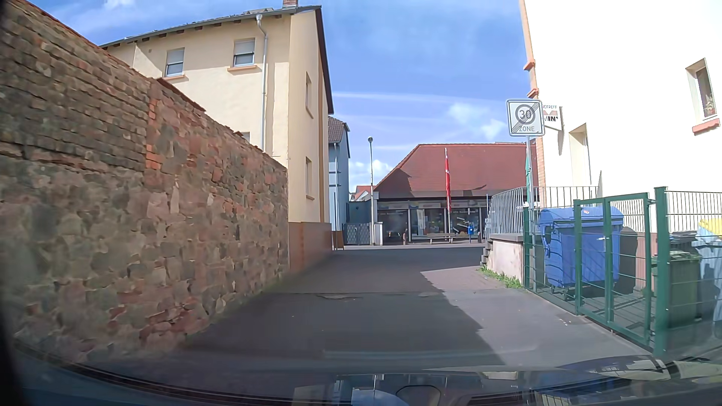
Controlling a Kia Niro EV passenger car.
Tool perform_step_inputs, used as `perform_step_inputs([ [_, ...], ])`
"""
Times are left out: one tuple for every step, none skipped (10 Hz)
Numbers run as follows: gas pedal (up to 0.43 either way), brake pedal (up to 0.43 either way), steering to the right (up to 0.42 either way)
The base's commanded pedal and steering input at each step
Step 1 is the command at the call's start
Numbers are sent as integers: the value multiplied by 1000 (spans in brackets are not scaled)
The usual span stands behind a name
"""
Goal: Follow the waypoints while adhering to traffic rules and regulations
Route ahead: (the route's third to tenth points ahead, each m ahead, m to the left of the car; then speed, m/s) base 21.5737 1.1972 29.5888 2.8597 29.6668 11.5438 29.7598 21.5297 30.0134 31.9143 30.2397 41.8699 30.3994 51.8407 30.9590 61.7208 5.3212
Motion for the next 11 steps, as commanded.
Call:
perform_step_inputs([
  [47,0,25],
  [47,0,25],
  [47,0,26],
  [47,0,25],
  [39,0,26],
  [39,0,26],
  [39,0,26],
  [28,0,26],
  [28,0,26],
  [28,0,26],
  [28,0,29],
])
